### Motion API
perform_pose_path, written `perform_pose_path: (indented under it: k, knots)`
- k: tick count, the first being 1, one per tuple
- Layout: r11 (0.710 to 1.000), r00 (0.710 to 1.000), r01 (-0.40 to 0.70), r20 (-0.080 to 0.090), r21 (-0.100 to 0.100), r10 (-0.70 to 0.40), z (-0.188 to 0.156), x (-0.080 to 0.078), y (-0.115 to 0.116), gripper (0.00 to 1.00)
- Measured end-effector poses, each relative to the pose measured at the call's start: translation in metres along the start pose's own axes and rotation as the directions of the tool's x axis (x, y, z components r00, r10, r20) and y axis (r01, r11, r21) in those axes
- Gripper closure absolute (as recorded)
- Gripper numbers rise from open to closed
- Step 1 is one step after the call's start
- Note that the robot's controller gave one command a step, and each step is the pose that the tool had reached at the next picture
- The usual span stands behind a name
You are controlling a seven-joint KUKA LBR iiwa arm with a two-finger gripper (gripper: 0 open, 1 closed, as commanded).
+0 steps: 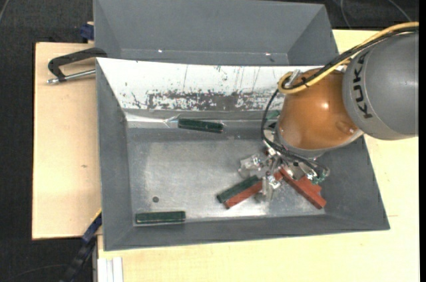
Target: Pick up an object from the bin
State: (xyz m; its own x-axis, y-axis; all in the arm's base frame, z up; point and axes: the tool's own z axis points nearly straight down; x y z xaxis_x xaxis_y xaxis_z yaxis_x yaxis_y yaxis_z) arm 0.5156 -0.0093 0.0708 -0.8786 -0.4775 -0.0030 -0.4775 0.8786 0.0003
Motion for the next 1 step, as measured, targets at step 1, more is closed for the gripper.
perform_pose_path:
  k: [1]
  knots:
    - [1.000, 1.000, -0.018, 0.011, 0.007, 0.018, -0.1684, -0.0139, -0.0211, 1.00]
